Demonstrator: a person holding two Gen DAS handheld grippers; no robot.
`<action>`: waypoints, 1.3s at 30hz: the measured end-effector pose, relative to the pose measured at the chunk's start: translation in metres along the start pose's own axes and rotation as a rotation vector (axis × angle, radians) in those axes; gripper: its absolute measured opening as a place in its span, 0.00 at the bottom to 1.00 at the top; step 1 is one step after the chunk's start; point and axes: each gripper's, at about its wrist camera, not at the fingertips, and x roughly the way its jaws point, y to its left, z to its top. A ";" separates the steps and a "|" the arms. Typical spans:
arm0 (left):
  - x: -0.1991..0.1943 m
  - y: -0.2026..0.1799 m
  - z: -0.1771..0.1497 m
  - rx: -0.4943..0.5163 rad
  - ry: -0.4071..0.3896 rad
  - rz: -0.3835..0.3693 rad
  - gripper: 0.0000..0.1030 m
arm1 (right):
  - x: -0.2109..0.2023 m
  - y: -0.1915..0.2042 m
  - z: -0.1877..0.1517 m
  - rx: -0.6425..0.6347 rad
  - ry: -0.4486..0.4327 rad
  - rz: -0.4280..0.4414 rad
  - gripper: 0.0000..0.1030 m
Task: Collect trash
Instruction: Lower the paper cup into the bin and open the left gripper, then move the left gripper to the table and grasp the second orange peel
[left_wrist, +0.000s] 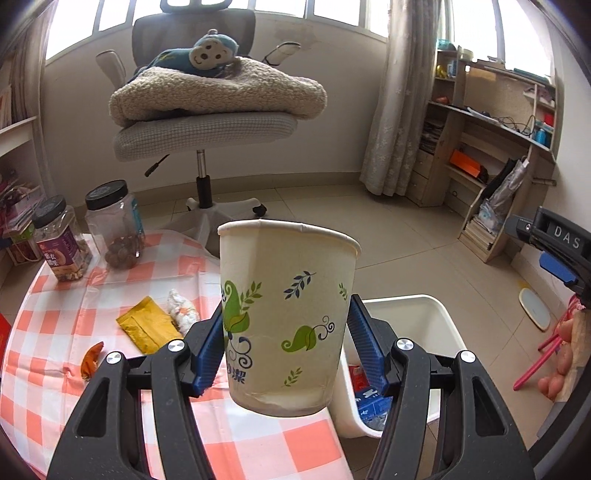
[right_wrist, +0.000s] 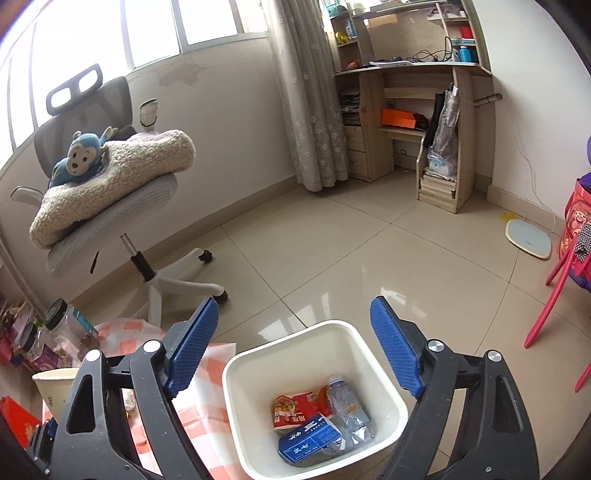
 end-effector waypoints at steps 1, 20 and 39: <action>0.002 -0.008 0.000 0.012 0.003 -0.010 0.60 | -0.001 -0.005 0.002 0.008 -0.007 -0.010 0.83; 0.060 -0.096 -0.011 0.022 0.244 -0.222 0.74 | -0.011 -0.064 0.018 0.085 -0.084 -0.173 0.93; 0.010 -0.019 0.004 0.047 -0.006 0.097 0.91 | -0.010 0.016 -0.012 -0.157 -0.110 -0.216 0.93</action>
